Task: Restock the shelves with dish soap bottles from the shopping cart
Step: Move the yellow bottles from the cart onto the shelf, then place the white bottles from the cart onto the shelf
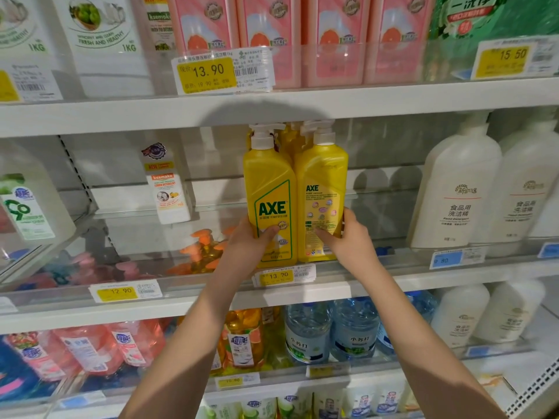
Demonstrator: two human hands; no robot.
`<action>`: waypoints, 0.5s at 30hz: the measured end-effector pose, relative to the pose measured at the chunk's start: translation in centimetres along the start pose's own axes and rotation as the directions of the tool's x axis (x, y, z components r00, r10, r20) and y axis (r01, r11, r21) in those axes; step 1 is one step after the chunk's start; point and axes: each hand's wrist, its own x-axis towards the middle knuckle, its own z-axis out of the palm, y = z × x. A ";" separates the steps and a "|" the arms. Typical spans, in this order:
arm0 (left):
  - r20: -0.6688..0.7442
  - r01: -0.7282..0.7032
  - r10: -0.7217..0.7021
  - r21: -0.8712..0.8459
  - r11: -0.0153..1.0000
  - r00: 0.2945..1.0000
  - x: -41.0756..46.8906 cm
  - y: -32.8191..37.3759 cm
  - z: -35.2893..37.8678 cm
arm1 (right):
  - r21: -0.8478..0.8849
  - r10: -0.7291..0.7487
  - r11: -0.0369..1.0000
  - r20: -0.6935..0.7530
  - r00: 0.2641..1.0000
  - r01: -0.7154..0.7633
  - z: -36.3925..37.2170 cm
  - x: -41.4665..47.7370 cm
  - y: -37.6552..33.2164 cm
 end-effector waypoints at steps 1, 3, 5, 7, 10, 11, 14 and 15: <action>-0.001 -0.009 0.009 0.036 0.999 1.000 -0.3 0.0 0.0 | -0.005 0.007 1.000 -0.019 1.000 -0.007 0.2 -0.3 0.0; -0.023 -0.053 0.055 0.084 0.995 0.998 -1.0 -0.2 -0.3 | -0.013 0.009 1.000 -0.076 0.997 -0.010 0.6 -1.2 -0.1; -0.053 -0.112 0.118 0.091 0.989 0.992 -2.1 -0.5 -1.0 | -0.011 -0.020 1.000 -0.160 0.987 0.019 1.1 -2.3 -0.3; -0.083 -0.165 0.172 0.092 0.982 0.982 -3.2 -0.9 -2.1 | -0.042 -0.088 0.996 -0.245 0.966 0.080 1.9 -3.6 -0.5; -0.173 -0.200 0.207 0.060 0.978 0.963 -5.4 -2.0 -4.3 | -0.009 -0.176 0.983 -0.300 0.938 0.182 4.1 -5.9 -1.5; -0.205 -0.203 0.210 0.059 0.978 0.956 -6.3 -2.6 -4.9 | -0.003 -0.223 0.973 -0.303 0.927 0.233 5.1 -6.6 -2.0; -0.326 -0.105 0.092 -0.021 0.994 0.941 -9.6 -5.7 -7.4 | 0.070 -0.388 0.911 -0.183 0.903 0.405 9.5 -8.8 -3.8; -0.357 -0.050 0.025 -0.061 0.997 0.934 -10.9 -7.1 -8.2 | 0.111 -0.423 0.894 -0.109 0.900 0.434 11.2 -9.5 -4.3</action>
